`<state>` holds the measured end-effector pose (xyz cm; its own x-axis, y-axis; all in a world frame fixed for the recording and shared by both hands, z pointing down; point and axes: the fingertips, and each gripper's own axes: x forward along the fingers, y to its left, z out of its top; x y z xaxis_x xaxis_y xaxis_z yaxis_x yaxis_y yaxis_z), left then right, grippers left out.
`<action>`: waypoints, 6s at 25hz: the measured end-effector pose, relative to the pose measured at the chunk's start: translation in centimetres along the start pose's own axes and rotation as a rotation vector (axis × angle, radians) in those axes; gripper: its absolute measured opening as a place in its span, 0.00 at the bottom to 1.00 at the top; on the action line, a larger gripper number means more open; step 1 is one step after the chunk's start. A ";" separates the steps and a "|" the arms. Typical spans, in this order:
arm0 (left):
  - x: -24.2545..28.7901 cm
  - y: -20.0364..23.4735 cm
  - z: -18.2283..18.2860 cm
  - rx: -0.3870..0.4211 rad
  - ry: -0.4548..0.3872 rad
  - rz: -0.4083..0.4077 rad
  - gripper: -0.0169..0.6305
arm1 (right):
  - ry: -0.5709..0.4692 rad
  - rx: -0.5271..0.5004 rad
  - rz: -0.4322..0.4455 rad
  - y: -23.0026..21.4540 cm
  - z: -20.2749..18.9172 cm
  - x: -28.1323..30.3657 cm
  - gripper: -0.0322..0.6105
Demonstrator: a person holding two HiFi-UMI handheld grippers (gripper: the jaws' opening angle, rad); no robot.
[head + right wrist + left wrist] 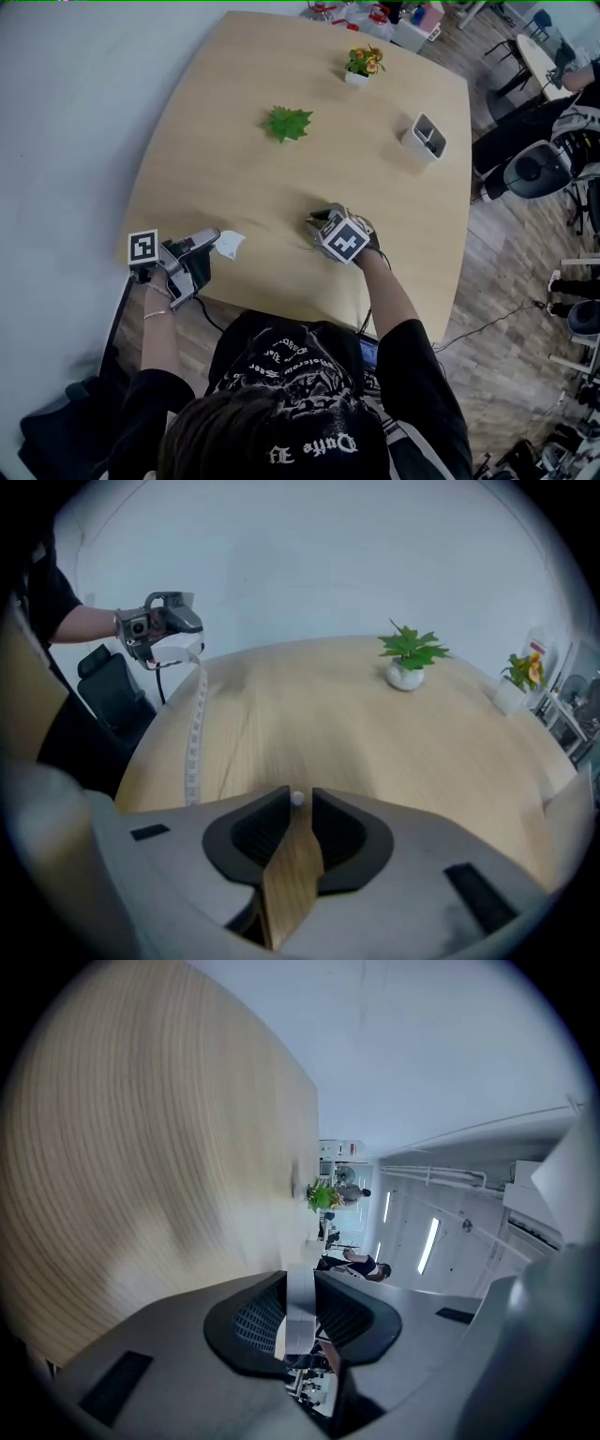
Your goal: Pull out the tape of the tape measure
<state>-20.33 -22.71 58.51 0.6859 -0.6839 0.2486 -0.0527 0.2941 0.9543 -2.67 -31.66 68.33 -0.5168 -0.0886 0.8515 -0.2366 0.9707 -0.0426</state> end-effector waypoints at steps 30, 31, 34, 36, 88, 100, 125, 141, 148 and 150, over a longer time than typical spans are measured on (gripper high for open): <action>10.0 6.4 -0.6 0.091 0.149 0.233 0.17 | -0.411 1.468 -0.224 -6.2 -17.2 -11.9 0.12; 10.0 6.5 -0.5 0.083 0.141 0.232 0.17 | -0.402 1.457 -0.230 -6.3 -17.2 -11.8 0.12; 10.3 6.6 -0.3 0.092 0.129 0.228 0.17 | -0.362 1.383 -0.266 -6.2 -17.2 -11.7 0.12; 10.0 6.9 0.1 0.087 0.087 0.241 0.18 | -0.339 1.340 -0.291 -6.2 -17.2 -11.7 0.13; 1.3 -1.9 3.0 1.045 -0.230 0.379 0.68 | -0.721 0.786 -0.558 -2.4 -7.4 -21.2 0.44; -1.1 -9.4 -6.5 1.496 -0.250 0.152 0.68 | -0.757 0.549 -0.823 5.7 -4.5 -25.6 0.44; -1.7 -7.6 -8.1 1.567 -0.279 0.256 0.03 | -0.759 0.432 -0.739 8.5 -1.7 -24.7 0.06; 0.6 -9.7 -8.7 1.447 -0.327 0.124 0.03 | -0.704 0.429 -0.693 7.0 -2.8 -23.6 0.05; 1.7 -9.5 -9.0 1.492 -0.311 0.155 0.03 | -0.670 0.386 -0.684 6.8 -2.8 -22.7 0.05; 2.0 -9.5 -9.1 1.495 -0.305 0.155 0.03 | -0.673 0.395 -0.681 6.8 -2.8 -22.5 0.05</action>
<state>-11.86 -20.79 48.44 0.4444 -0.8725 0.2032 -0.8942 -0.4185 0.1589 9.70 -22.45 50.36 -0.4966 -0.8158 0.2965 -0.8413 0.5365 0.0668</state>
